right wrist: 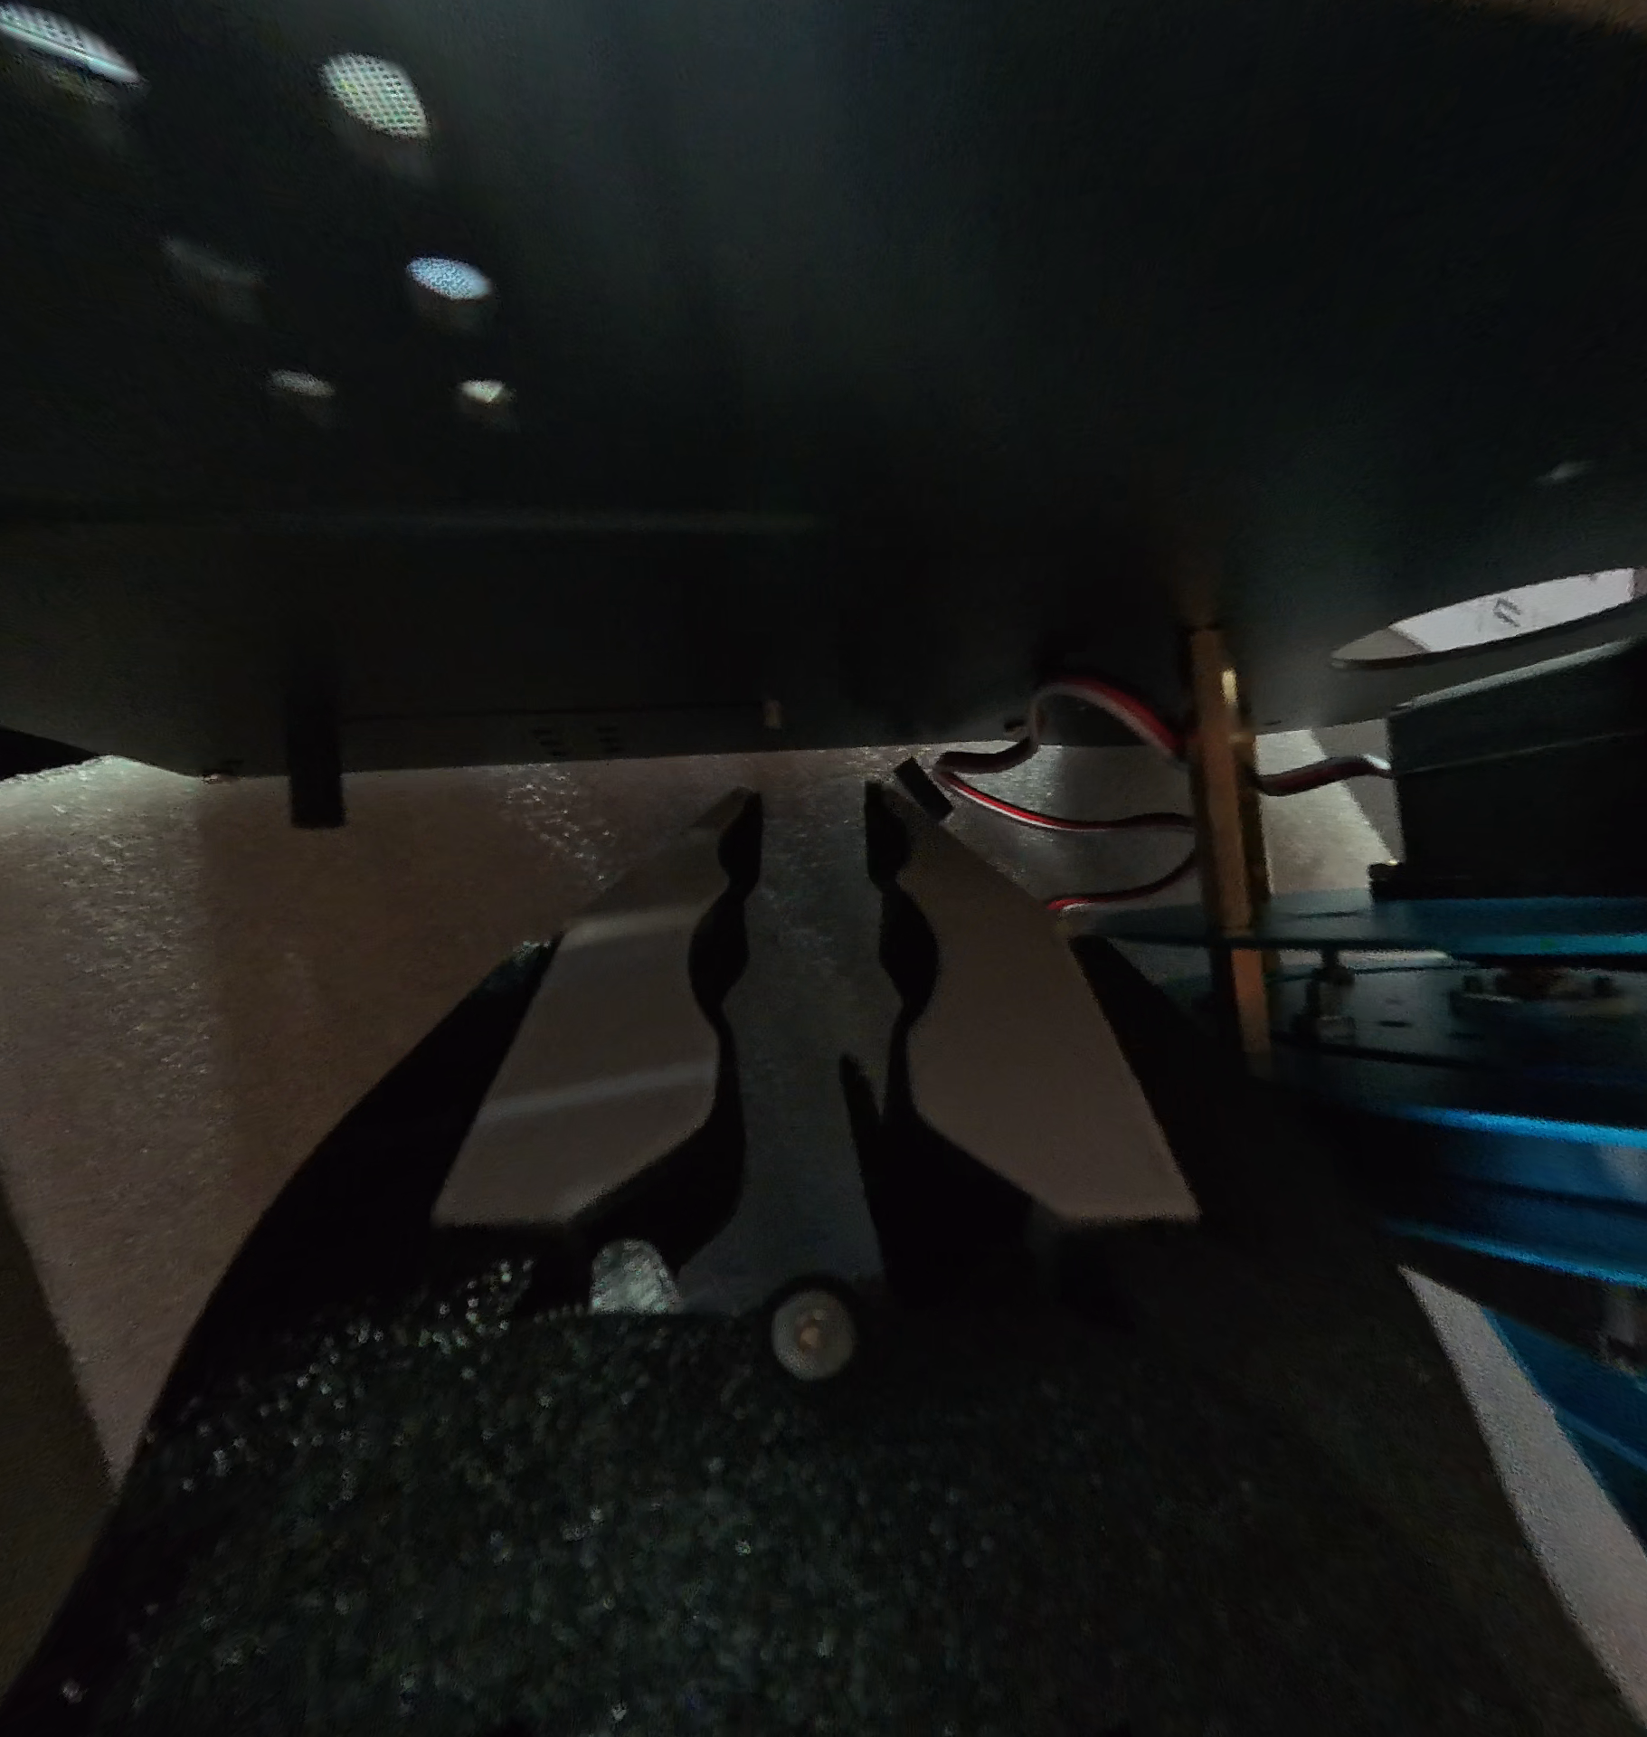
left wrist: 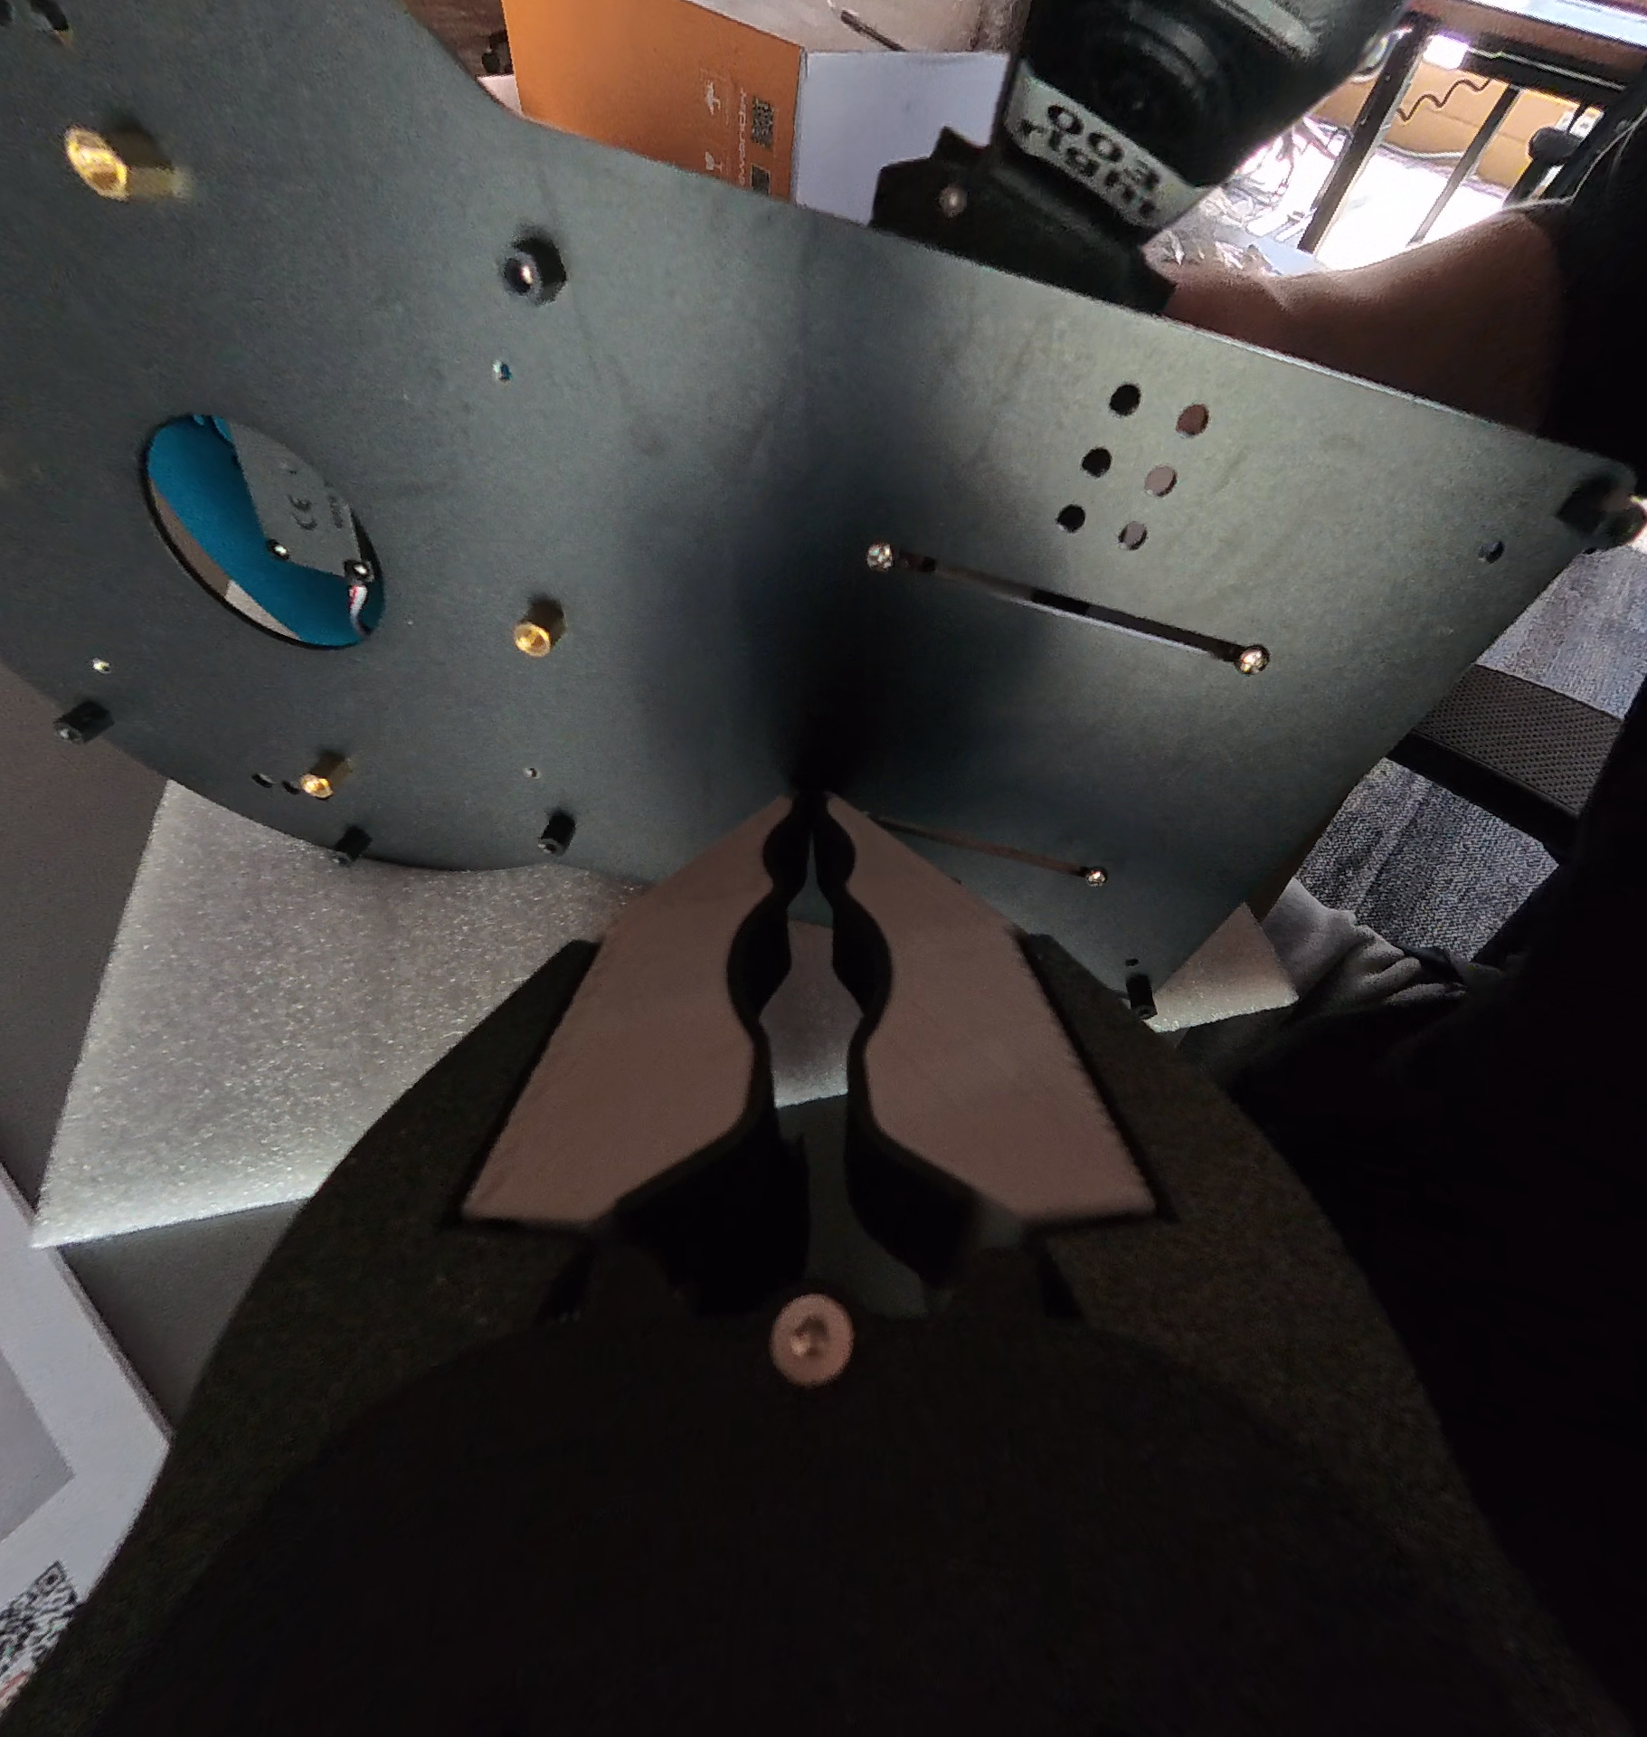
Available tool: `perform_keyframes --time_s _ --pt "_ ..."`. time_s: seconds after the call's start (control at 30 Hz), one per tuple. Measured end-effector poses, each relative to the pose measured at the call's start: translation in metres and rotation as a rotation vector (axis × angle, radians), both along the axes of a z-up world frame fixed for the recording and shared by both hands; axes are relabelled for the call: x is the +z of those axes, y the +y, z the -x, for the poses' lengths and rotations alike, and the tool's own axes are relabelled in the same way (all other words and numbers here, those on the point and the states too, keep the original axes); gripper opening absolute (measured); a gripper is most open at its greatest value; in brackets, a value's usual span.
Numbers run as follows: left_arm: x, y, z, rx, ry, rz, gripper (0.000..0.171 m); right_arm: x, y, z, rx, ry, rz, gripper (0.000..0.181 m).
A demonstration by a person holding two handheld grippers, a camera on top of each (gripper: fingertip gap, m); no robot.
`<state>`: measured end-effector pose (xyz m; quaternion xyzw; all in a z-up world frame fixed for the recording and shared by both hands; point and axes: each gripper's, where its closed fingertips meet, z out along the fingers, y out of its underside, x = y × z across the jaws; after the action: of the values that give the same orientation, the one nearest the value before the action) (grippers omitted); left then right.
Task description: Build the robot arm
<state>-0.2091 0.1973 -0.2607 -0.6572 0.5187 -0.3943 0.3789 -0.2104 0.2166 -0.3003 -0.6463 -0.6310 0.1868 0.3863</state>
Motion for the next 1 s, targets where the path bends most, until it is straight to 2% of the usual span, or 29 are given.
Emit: perform_keyframes --time_s 0.1,0.2,0.3,0.37,0.47,0.53,0.67,0.77,1.0 --pt "0.000 0.000 0.000 0.005 0.005 -0.009 0.000 0.013 -0.002 -0.009 -0.027 0.041 -0.053 0.021" --pt "0.000 0.000 0.000 0.010 0.004 -0.002 0.000 0.045 0.001 -0.034 -0.123 0.160 -0.015 0.024" --pt "0.000 0.000 0.000 0.010 0.010 -0.017 0.000 0.078 0.014 -0.070 -0.275 0.342 0.017 0.033" --pt "0.000 0.000 -0.001 0.014 0.019 -0.026 0.000 0.092 0.035 -0.086 -0.461 0.467 0.031 0.054" --pt "-0.001 0.000 0.000 0.017 0.032 -0.051 0.000 0.078 0.039 -0.073 -0.529 0.410 0.099 0.061" --pt "-0.001 0.000 -0.001 0.021 0.038 -0.069 0.000 0.080 0.047 -0.066 -0.599 0.450 0.093 0.046" --pt "-0.001 0.001 0.000 0.014 0.048 -0.082 0.000 0.080 0.050 -0.061 -0.711 0.448 0.131 0.041" --pt "-0.001 0.001 0.000 0.011 0.049 -0.076 0.000 0.082 0.050 -0.061 -0.749 0.342 0.038 0.040" --pt "0.000 0.003 0.001 0.022 0.059 -0.083 0.000 0.084 0.052 -0.059 -0.732 0.289 0.022 0.038"
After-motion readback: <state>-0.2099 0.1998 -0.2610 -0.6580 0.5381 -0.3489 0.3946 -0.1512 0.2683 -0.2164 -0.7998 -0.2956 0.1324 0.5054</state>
